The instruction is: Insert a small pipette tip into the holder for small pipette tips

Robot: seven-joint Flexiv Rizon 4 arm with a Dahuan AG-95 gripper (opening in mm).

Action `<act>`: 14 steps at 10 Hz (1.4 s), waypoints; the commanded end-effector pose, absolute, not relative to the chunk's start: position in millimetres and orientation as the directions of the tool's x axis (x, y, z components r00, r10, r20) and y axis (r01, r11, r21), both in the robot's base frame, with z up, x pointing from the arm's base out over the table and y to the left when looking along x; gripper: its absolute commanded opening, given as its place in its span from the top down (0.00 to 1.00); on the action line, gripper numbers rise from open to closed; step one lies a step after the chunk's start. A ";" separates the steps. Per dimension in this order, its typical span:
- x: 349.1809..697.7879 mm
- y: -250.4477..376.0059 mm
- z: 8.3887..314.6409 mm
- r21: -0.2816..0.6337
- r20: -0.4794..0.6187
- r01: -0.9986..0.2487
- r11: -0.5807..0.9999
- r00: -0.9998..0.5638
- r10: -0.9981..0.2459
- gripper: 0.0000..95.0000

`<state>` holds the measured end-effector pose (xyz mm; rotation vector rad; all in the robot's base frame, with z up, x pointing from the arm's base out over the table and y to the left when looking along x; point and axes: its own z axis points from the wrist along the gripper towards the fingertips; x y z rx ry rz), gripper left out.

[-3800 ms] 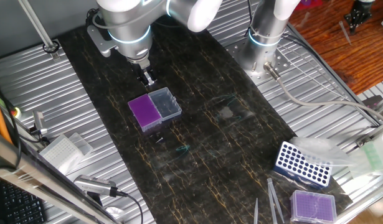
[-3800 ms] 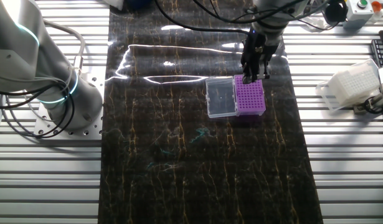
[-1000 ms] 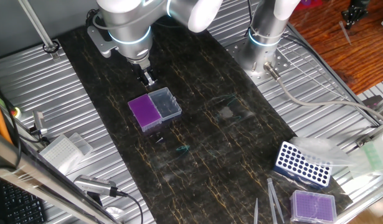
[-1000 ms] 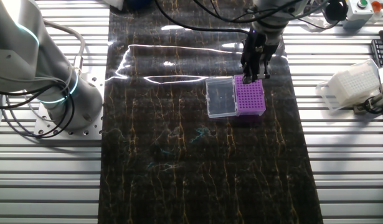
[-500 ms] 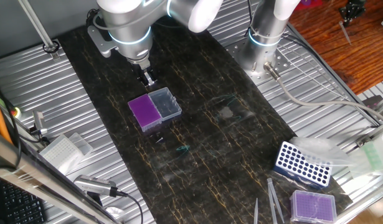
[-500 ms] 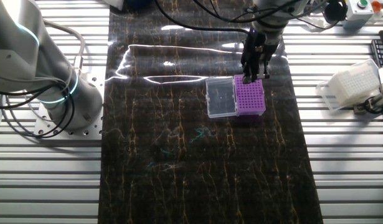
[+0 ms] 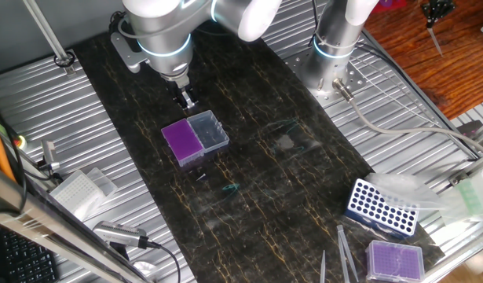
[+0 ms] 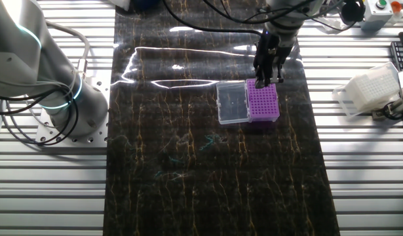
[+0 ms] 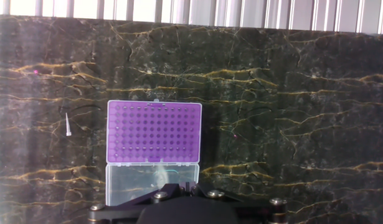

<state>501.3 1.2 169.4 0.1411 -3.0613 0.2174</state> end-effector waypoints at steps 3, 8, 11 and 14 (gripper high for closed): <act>501.4 1.1 169.6 -0.139 0.075 -0.103 0.985 -0.993 -0.093 1.00; 501.4 1.1 169.6 -0.140 0.078 -0.111 0.984 -0.992 -0.101 1.00; 501.4 1.1 169.6 -0.140 0.079 -0.116 0.983 -0.991 -0.106 1.00; 501.4 1.1 169.6 -0.139 0.079 -0.121 0.983 -0.991 -0.111 1.00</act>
